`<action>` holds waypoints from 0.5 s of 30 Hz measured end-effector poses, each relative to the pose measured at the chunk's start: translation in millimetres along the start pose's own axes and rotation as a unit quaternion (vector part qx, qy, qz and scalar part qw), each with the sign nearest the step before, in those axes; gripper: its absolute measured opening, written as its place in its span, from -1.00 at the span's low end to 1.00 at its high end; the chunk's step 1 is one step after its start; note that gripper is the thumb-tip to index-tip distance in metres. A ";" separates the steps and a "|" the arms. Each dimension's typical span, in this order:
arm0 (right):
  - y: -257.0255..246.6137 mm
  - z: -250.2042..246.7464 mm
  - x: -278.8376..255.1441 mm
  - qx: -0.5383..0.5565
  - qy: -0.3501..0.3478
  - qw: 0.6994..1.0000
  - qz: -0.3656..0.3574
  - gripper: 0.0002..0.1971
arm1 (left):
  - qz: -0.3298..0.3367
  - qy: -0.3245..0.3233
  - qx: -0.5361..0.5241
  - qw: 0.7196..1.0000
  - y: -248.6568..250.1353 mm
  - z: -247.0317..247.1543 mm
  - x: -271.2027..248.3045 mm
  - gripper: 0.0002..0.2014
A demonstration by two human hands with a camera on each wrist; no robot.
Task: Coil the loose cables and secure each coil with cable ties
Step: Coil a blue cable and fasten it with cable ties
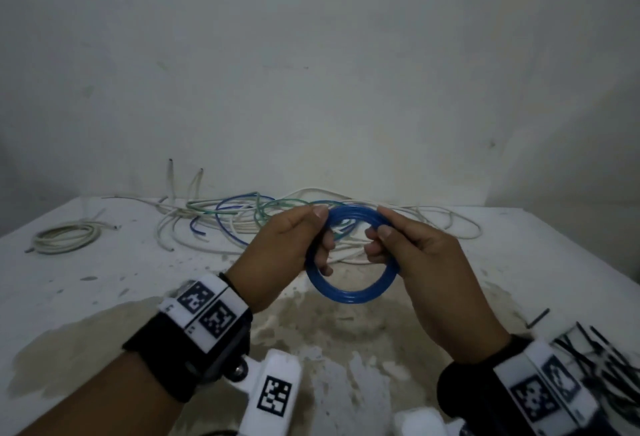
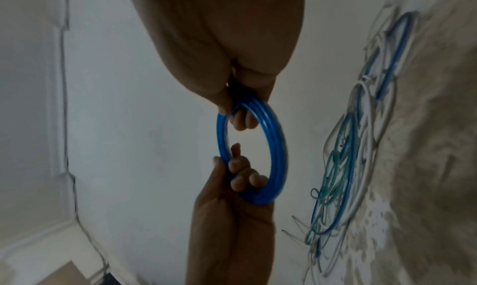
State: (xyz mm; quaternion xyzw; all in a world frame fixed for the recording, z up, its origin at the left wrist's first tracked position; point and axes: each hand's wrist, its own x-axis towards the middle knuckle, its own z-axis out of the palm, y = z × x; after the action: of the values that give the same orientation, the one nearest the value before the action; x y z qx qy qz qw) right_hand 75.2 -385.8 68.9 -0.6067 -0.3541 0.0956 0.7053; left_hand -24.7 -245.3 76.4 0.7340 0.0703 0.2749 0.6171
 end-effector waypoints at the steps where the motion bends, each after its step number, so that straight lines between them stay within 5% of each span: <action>1: 2.0 -3.8 -3.2 0.034 0.020 0.999 0.014 -0.75 | -0.022 -0.005 -0.063 0.998 -2.9 8.1 0.2 -0.71; 5: 14.3 -21.0 -18.2 0.113 0.105 0.986 0.066 -0.74 | -0.080 -0.014 -0.184 0.980 -11.3 50.1 -0.3 -0.78; 10: 21.3 -52.7 -35.2 0.055 0.186 0.976 0.100 -0.71 | -0.103 -0.013 -0.124 0.987 -25.7 98.2 0.0 -0.72; 15: 17.2 -84.7 -45.6 -0.062 0.137 0.979 0.134 -0.69 | -0.114 0.003 -0.083 0.990 -38.6 125.5 3.3 -0.67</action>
State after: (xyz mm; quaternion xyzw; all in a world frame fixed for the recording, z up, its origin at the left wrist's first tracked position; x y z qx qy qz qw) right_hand 99.1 -474.0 34.3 -0.6982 -0.1745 0.0832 0.6893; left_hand 48.7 -343.8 30.0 0.6668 0.1323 0.2101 0.7027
